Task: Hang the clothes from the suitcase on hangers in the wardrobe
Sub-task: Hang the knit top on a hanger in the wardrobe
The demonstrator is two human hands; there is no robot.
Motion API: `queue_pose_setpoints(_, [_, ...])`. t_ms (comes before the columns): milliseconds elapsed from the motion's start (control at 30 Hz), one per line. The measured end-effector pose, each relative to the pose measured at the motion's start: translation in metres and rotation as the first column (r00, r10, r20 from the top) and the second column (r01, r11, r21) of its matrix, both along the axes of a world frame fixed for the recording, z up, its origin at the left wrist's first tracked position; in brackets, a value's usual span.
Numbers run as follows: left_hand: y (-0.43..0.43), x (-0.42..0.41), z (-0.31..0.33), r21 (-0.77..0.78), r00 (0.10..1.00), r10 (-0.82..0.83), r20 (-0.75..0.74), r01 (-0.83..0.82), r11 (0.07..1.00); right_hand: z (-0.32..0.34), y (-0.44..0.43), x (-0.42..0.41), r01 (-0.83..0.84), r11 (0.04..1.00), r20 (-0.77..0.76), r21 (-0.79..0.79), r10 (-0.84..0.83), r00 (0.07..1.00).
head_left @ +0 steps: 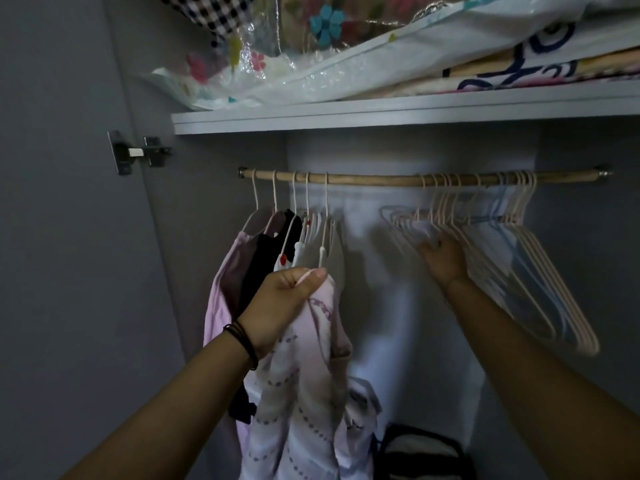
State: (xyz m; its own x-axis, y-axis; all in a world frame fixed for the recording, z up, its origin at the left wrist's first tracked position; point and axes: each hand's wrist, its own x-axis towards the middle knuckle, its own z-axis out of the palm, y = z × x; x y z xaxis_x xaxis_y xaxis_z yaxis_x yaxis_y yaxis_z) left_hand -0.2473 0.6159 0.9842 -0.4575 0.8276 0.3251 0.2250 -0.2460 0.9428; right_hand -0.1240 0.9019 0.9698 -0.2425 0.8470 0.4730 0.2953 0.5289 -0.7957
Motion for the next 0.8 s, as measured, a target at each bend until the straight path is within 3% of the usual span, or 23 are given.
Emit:
queue_pose_setpoints(133, [0.002,-0.019,0.001,0.01,0.999,-0.034,-0.012,0.034,0.999,-0.005,0.014,-0.008,0.152,0.988,0.15,-0.029,-0.146,0.978])
queue_pose_setpoints(333, [0.009,-0.036,0.004,0.038,0.998,-0.067,0.016,0.066,0.997,0.001,0.016,-0.017,0.103,0.987,0.078,-0.12,-0.094,0.993])
queue_pose_setpoints(533, [0.02,-0.039,-0.001,0.019,0.997,-0.075,0.023,0.075,0.997,0.013,0.022,-0.025,-0.028,0.925,-0.142,-0.38,-0.028,0.989])
queue_pose_setpoints(667, [0.028,-0.038,-0.003,0.0,0.999,-0.034,0.038,0.034,0.999,0.025,0.015,-0.029,-0.229,0.907,-0.359,-0.353,0.094,0.929])
queue_pose_setpoints(800, [0.03,-0.037,-0.005,-0.008,0.999,-0.026,0.03,0.026,1.0,0.032,-0.007,-0.018,-0.362,0.895,-0.462,-0.259,0.214,0.86])
